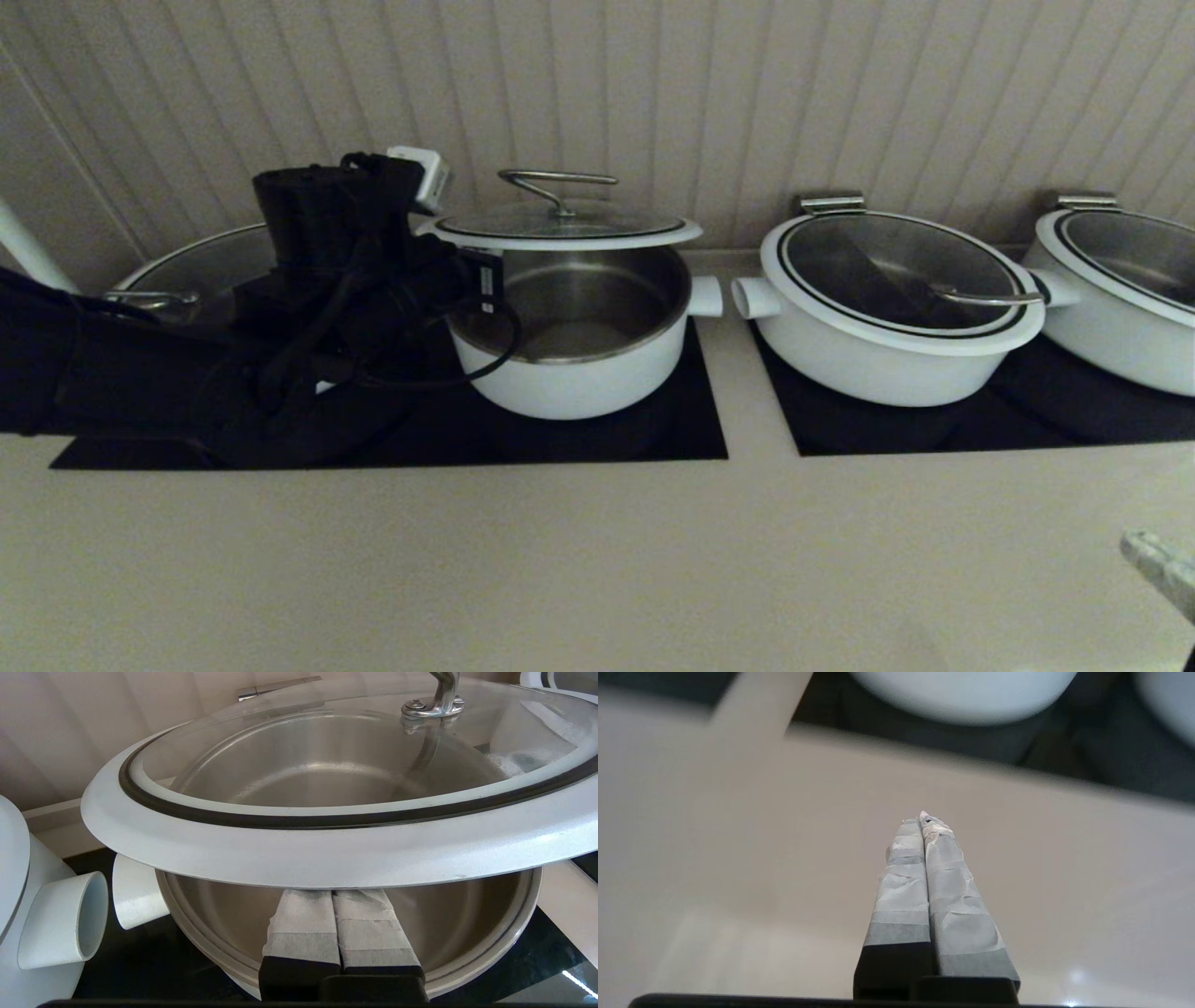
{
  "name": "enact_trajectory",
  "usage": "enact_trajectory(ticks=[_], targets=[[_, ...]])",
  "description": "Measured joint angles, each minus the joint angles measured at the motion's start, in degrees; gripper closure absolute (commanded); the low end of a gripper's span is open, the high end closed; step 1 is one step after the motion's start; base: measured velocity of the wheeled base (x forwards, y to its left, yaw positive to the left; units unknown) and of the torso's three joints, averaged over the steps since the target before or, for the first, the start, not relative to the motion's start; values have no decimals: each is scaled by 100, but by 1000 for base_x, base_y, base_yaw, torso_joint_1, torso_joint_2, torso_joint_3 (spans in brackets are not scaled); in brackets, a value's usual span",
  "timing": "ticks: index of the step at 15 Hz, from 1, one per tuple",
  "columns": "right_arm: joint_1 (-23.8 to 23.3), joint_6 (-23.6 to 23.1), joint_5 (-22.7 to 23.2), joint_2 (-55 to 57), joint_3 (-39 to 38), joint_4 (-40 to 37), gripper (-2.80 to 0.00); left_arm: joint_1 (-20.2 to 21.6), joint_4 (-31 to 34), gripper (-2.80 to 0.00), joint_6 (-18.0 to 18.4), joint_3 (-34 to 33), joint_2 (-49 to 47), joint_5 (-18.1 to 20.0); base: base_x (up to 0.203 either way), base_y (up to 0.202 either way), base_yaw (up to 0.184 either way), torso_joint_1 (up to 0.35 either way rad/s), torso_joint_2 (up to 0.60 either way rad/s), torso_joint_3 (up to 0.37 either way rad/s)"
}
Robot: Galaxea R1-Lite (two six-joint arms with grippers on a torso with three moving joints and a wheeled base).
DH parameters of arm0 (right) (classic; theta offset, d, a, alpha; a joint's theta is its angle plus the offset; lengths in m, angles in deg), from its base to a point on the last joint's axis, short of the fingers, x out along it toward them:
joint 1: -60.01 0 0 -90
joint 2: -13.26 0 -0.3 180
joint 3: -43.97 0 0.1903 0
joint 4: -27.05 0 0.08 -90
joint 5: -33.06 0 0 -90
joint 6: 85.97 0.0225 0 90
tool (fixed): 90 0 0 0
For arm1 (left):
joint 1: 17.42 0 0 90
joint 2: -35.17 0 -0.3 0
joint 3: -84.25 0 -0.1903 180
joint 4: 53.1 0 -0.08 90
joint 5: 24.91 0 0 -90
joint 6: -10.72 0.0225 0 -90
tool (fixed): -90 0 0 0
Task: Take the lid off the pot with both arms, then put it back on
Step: Open the pot lid completely
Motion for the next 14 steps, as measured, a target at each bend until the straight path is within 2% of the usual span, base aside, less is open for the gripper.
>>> enact_trajectory(ticks=[3,8,10,13,14], targets=[[0,-383,87,-677,0,-1441,0,0,3,0,0,-5,0,0,0,0,0,0,0,0],[11,-483,-91,-1095,11,-3094,0,0,0,0,0,-6,0,1,0,0,0,0,0,0],[18,-459,-256,-1148,81,-3529,0,0,0,0,-8,-5,0,-2,0,0,0,0,0,0],[22,-414,-891,-1164,125,-3919,0,0,-11,0,-5,5,0,0,0,0,0,0,0,0],[22,-393,-906,-1159,157,-4081,0,0,-11,0,-5,6,2,2,0,0,0,0,0,0]])
